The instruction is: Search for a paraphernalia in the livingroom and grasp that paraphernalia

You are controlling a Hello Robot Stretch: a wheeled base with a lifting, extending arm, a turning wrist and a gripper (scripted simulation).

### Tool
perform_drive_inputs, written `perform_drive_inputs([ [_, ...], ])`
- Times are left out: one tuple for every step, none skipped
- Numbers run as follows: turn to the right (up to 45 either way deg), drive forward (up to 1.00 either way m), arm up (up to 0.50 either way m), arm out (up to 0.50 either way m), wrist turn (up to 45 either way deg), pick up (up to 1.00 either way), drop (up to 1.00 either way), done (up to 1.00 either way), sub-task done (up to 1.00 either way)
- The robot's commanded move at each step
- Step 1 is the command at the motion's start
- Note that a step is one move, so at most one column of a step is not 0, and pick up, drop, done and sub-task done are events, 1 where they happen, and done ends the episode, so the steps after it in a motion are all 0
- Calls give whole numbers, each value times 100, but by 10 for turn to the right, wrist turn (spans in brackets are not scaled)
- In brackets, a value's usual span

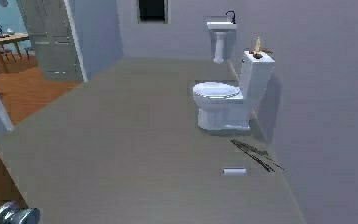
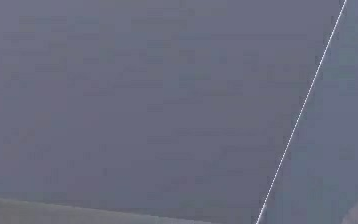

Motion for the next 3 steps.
perform_drive_inputs([
  [-150,0,0,0,0,0,0,0,0],
  [0,80,0,0,0,0,0,0,0],
  [-270,0,0,0,0,0,0,0,0],
])
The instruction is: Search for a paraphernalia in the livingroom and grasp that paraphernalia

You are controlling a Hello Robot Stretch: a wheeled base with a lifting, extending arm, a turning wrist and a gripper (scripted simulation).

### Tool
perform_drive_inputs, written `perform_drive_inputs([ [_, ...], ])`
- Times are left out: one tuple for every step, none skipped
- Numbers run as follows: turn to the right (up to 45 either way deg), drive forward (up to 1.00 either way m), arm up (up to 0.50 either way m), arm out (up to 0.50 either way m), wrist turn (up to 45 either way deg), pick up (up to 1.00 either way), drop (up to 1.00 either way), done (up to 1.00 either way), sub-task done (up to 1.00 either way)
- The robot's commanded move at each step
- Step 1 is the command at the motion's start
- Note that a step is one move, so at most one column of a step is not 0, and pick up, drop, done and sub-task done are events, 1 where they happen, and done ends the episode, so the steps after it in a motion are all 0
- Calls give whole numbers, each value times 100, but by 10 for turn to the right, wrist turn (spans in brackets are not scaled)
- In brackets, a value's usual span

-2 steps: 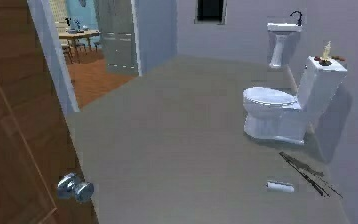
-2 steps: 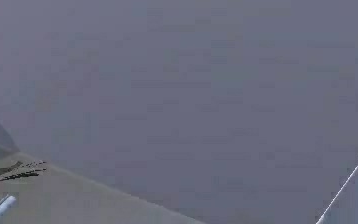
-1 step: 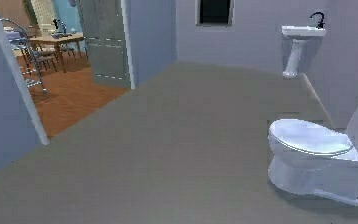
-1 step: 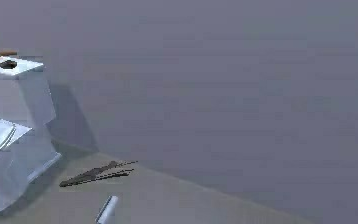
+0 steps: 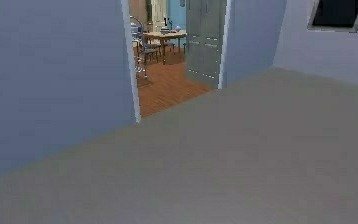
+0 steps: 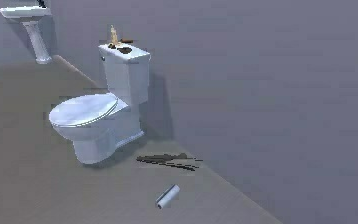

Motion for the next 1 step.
perform_drive_inputs([
  [-30,0,0,0,0,0,0,0,0],
])
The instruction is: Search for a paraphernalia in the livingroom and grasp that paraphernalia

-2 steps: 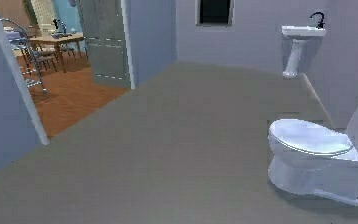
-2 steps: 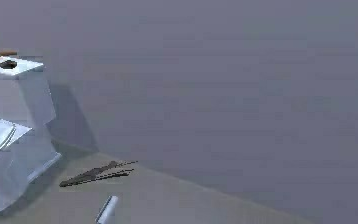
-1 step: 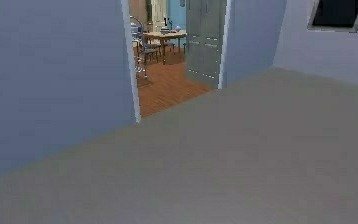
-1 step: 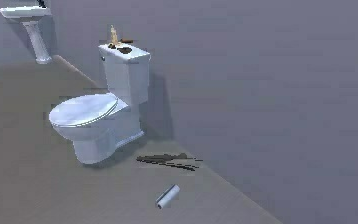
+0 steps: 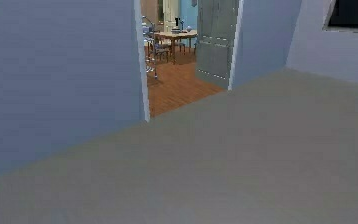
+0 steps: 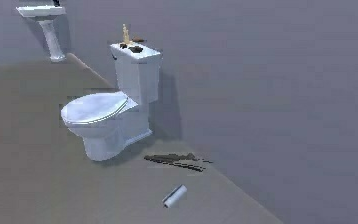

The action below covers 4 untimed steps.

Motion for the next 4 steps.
perform_drive_inputs([
  [450,0,0,0,0,0,0,0,0],
  [30,0,0,0,0,0,0,0,0],
  [0,20,0,0,0,0,0,0,0],
  [-450,0,0,0,0,0,0,0,0],
])
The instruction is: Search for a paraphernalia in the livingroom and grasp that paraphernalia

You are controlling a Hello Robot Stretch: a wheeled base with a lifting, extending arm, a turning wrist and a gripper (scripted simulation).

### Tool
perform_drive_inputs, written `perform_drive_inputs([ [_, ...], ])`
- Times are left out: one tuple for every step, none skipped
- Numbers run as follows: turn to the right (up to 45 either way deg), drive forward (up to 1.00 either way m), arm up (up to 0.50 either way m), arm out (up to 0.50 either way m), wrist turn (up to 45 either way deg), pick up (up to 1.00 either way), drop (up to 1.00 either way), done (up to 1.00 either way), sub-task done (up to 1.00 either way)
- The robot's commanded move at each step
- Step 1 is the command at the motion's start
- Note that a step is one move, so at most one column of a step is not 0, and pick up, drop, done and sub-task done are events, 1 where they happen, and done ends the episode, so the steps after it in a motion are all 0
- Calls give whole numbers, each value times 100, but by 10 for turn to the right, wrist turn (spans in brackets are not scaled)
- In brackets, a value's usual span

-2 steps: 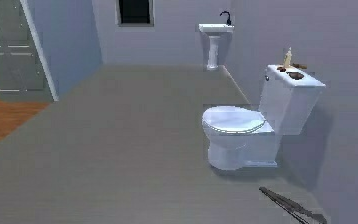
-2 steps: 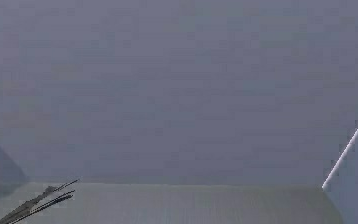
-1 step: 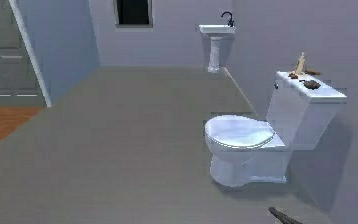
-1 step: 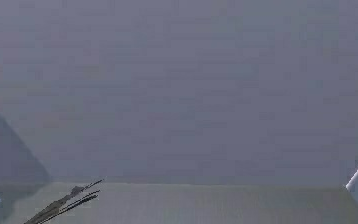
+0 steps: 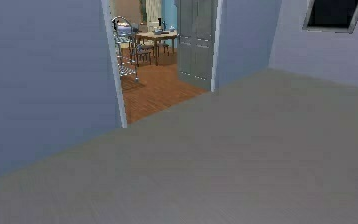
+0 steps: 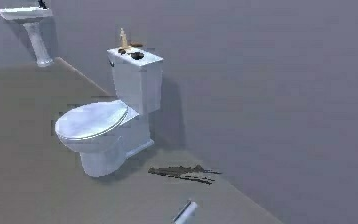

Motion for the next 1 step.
perform_drive_inputs([
  [0,100,0,0,0,0,0,0,0],
])
